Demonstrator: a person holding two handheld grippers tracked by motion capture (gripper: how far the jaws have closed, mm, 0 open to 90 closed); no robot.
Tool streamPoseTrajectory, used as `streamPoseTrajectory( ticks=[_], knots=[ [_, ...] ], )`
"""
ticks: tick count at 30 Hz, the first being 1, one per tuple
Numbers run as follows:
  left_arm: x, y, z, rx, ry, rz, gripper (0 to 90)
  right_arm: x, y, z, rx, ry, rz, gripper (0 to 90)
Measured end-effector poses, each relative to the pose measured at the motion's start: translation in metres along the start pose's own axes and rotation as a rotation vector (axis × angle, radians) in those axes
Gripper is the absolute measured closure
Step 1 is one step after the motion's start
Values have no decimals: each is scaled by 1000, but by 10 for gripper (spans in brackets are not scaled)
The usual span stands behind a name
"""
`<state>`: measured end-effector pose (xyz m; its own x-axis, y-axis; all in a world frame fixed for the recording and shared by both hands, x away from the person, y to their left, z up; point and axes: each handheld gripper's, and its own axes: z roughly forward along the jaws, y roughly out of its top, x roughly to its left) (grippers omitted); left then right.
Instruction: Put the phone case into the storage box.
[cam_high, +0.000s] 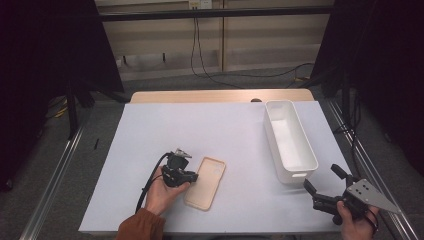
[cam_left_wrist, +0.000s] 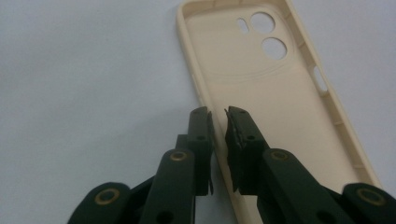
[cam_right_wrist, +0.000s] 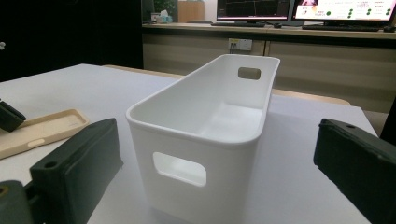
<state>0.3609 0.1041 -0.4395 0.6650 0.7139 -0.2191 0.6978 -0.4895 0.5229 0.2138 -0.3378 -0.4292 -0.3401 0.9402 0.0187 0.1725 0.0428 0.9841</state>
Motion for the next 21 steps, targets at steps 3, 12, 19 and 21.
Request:
streamPoseTrajectory(
  ticks=[3,12,19,21],
  knots=[
    [0,0,0,-1,-1,-14,818,0,0,0,1,2,-1,3],
    [-1,0,0,-5,11,-33,860,0,0,0,0,2,-3,3],
    [-3,0,0,-15,25,-20,872,0,0,0,1,4,-5,3],
    [-3,0,0,-20,24,-18,875,0,0,0,1,4,-4,3]
  ],
)
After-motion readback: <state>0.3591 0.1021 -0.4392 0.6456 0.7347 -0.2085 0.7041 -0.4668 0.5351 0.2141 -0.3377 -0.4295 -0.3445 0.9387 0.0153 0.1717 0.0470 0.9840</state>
